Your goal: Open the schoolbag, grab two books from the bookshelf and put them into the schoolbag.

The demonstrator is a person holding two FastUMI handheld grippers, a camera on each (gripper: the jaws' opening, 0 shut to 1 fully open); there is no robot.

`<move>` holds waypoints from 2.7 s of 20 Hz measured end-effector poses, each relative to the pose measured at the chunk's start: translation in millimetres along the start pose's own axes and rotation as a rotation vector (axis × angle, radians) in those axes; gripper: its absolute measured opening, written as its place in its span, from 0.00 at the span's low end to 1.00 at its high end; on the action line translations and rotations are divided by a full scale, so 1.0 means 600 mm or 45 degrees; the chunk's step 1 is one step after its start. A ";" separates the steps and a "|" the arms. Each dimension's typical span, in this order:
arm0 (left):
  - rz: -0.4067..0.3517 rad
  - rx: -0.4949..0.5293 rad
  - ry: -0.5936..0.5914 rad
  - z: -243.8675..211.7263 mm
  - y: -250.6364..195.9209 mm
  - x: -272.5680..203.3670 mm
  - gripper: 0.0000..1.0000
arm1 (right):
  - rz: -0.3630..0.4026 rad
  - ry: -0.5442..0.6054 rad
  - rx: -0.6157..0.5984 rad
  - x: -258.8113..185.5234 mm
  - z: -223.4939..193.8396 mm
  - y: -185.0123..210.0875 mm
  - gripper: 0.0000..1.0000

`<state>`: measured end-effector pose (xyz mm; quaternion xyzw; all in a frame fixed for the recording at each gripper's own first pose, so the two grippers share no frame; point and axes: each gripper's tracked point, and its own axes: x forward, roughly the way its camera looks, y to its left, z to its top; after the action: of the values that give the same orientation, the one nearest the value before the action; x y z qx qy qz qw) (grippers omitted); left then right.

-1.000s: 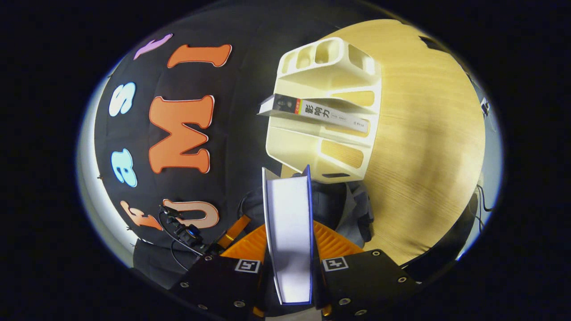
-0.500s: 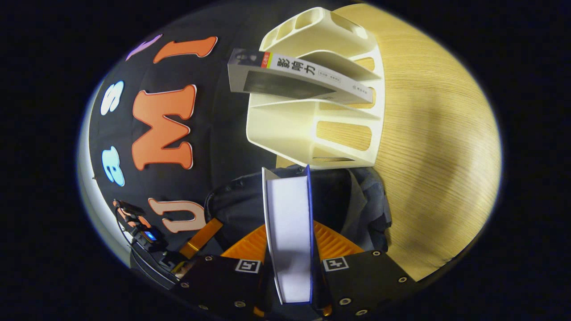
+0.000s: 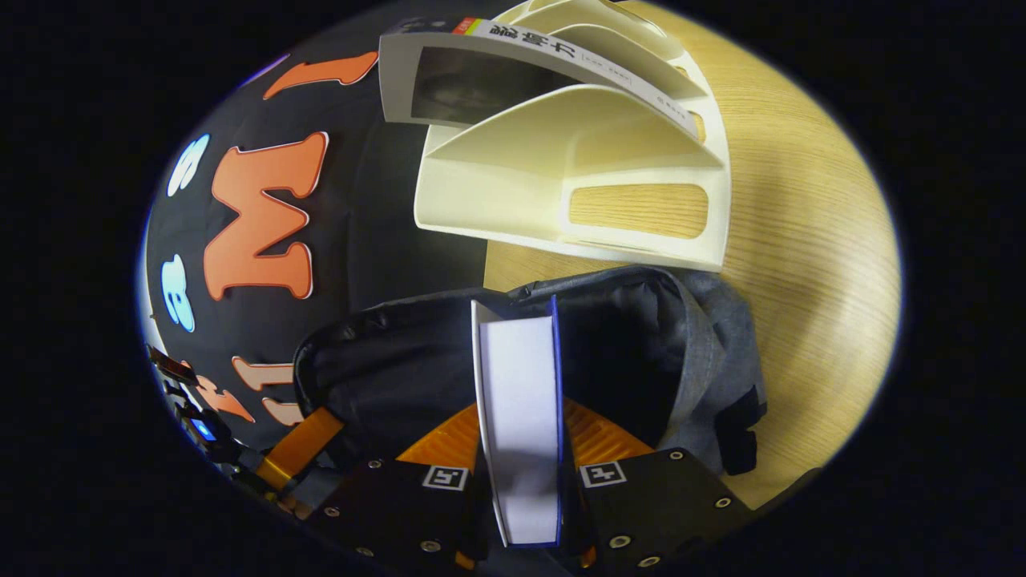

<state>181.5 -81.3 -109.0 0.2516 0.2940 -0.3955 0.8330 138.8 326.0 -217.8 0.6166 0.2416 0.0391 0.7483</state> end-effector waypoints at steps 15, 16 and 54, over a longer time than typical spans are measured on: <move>-0.030 0.001 0.008 -0.012 -0.012 0.003 0.01 | -0.292 -0.001 0.076 0.076 -0.026 -0.021 0.57; -0.024 -0.010 0.009 -0.012 -0.005 0.003 0.01 | -0.305 0.017 0.088 0.069 -0.029 -0.020 0.64; 0.165 -0.364 0.024 -0.101 0.012 -0.033 0.01 | -0.827 0.333 -1.703 -0.136 0.453 0.213 0.99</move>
<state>159.5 -27.6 -136.7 0.1527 0.3384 -0.2928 0.8812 209.0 81.6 -38.6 -0.0809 0.4228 0.0278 0.9022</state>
